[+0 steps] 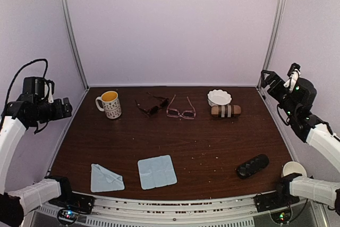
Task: Organize the sunglasses
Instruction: Move the sunglasses case to the center of the board.
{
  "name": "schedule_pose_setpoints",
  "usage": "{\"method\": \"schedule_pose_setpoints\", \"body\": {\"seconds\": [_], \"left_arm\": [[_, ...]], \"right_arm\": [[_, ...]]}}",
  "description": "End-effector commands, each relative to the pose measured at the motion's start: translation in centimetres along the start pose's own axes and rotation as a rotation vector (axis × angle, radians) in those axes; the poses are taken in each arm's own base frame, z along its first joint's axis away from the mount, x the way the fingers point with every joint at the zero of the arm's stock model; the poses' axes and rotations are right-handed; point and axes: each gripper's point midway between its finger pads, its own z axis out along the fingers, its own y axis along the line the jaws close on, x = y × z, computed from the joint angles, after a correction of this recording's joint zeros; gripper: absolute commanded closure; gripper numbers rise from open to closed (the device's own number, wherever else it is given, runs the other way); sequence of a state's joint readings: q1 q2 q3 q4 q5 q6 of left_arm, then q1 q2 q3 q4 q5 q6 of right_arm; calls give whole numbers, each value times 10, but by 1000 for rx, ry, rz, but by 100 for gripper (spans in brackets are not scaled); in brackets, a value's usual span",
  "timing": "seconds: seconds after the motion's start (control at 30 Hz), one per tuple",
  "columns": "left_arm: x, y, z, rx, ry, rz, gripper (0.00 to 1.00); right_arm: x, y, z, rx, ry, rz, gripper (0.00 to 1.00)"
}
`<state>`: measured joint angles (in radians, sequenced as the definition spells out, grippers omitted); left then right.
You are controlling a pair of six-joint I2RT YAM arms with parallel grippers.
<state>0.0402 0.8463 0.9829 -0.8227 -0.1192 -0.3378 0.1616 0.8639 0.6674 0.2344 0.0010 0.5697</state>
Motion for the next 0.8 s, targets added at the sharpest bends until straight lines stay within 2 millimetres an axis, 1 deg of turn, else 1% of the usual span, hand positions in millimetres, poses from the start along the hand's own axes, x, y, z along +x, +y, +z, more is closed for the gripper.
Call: {"method": "schedule_pose_setpoints", "body": {"seconds": [0.0,0.07,0.13,0.17,0.23,0.33,0.37,0.43,0.5,0.57,0.67,0.77], "left_arm": [[17,-32,17,182,62,57,2],[19,-41,21,233,83,69,2],[23,-44,26,237,108,78,2],[24,-46,26,243,113,84,2],[27,-52,27,264,119,94,2],[31,-58,29,272,134,117,2],[33,-63,28,283,137,132,2],[36,-72,27,302,145,157,2],[39,-79,27,317,152,181,2],[41,-84,26,324,158,196,2],[45,-93,25,349,170,210,2],[51,-107,27,370,190,232,2]], "right_arm": [[-10,2,15,21,-29,56,0],[-6,-8,24,72,-24,61,0],[-8,-22,30,138,-47,93,0],[-11,-25,33,142,-56,107,0],[-22,-22,39,123,-85,124,0],[-40,-12,52,128,-95,82,0],[-45,-9,57,138,-93,70,0],[-53,-2,67,133,-87,49,0],[-55,6,75,102,-85,42,0],[-51,8,81,80,-76,42,0],[-39,8,88,69,-38,27,0],[-20,2,97,81,29,-20,0]]}}
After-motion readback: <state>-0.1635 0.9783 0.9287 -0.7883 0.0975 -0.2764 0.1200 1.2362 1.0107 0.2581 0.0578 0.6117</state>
